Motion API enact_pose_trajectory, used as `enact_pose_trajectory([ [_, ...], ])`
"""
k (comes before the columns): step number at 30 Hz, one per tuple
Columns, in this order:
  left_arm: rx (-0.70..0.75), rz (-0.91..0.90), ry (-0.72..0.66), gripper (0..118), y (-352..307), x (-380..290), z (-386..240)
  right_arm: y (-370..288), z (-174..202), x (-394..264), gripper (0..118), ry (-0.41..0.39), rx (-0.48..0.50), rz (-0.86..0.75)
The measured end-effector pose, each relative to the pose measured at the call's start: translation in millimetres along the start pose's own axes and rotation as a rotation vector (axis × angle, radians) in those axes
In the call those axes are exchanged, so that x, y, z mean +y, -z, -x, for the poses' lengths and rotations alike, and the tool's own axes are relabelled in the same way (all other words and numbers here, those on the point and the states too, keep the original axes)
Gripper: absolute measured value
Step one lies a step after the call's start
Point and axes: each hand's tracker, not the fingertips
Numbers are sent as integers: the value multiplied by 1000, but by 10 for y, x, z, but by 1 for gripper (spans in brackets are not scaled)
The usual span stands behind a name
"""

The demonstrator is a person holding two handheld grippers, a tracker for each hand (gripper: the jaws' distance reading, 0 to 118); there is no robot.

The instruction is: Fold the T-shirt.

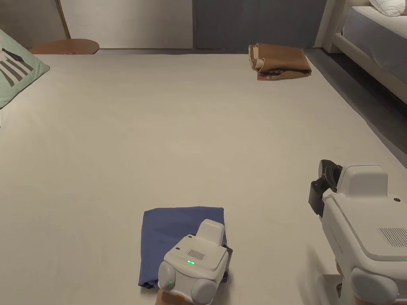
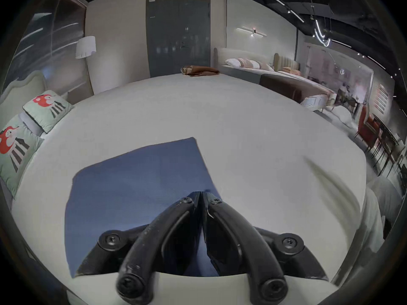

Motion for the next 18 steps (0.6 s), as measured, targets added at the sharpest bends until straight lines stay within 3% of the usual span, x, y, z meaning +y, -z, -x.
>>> enact_pose_trajectory([
  [5, -30, -9, -28, 0, -89, 72, -41, -30, -44, -10, 0, 6, -13, -1],
  [8, -71, -106, -52, 0, -213, 148, 24, -38, -36, -2, 0, 9, -11, -5],
  [18, 121, -417, -25, 0, -1154, 753, 758, -115, 242, 121, 0, 22, 40, -66],
])
